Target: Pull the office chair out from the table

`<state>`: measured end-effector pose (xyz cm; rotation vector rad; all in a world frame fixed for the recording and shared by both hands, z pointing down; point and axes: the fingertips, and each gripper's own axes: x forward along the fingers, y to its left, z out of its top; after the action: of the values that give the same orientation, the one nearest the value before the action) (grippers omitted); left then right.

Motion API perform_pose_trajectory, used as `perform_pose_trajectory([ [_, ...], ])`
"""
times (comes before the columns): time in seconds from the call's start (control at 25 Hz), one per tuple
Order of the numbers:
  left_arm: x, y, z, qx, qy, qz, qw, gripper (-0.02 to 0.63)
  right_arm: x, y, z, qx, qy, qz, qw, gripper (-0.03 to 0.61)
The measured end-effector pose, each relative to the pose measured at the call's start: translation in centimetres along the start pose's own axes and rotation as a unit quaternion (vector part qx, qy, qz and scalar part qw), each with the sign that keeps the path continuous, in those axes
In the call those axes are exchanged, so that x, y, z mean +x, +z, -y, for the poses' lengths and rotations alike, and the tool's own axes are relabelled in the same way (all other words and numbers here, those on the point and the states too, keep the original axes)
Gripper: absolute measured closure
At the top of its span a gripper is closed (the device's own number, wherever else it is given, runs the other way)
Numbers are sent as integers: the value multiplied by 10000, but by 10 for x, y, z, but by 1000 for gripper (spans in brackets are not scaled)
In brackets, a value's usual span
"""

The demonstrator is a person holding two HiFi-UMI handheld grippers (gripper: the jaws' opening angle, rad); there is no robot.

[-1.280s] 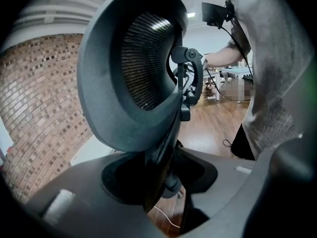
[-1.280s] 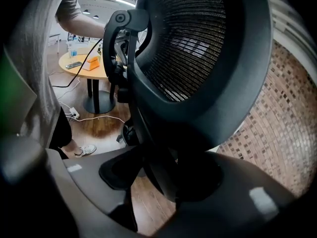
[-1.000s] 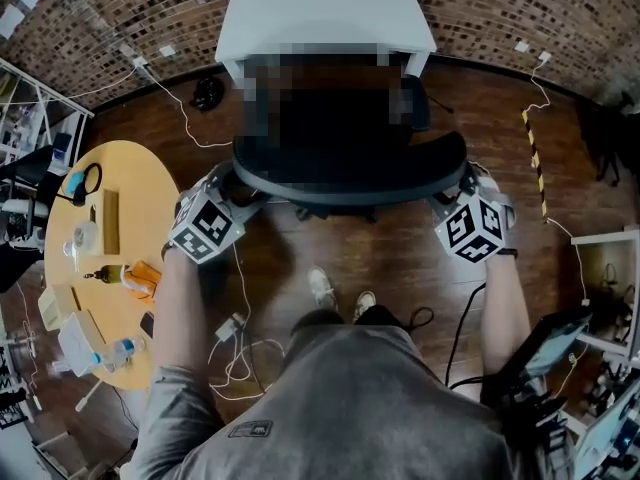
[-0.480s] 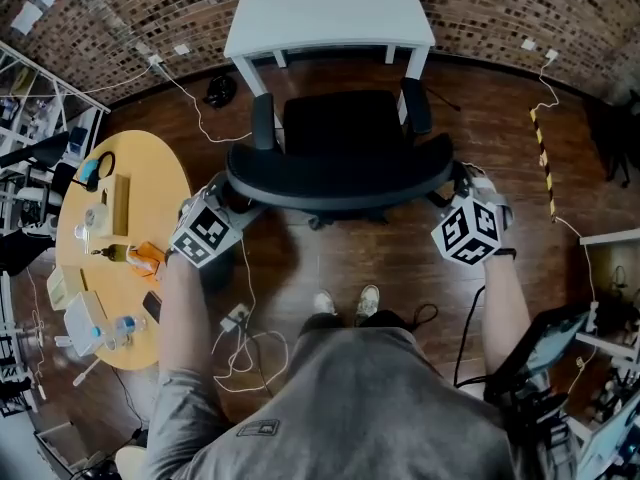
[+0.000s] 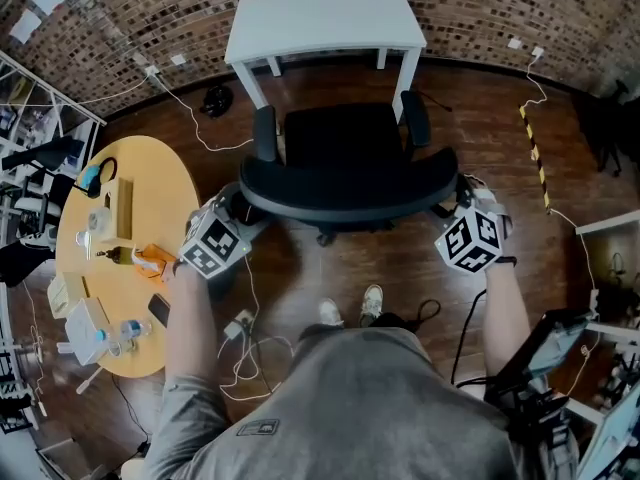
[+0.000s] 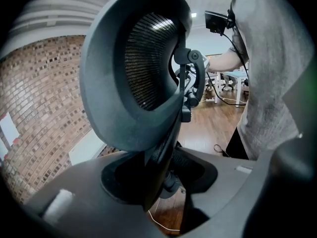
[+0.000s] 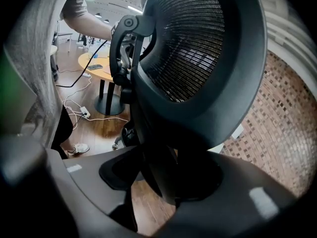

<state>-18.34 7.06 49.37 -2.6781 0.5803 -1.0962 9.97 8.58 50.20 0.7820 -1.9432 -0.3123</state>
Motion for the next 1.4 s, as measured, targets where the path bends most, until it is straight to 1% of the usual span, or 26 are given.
perform_pose_trajectory([
  [0.4, -16, -4, 26, 125, -19, 100, 9999, 436, -19, 0, -30, 81, -33, -81, 9999, 341],
  [0.56, -20, -7, 33, 115, -65, 97, 9999, 436, -24, 1, -39, 85, -23, -96, 9999, 342],
  [1.08, -33, -8, 46, 155, -94, 157, 9997, 436, -36, 5, -53, 103, -44, -146, 9998, 342],
  [1.28, -35, -8, 51, 197, -85, 204, 9996, 436, -39, 4, -58, 184, -171, -174, 9995, 333],
  [1.4, -35, -8, 51, 186, -41, 287, 9994, 436, -37, 5, -59, 351, -322, -121, 9988, 326],
])
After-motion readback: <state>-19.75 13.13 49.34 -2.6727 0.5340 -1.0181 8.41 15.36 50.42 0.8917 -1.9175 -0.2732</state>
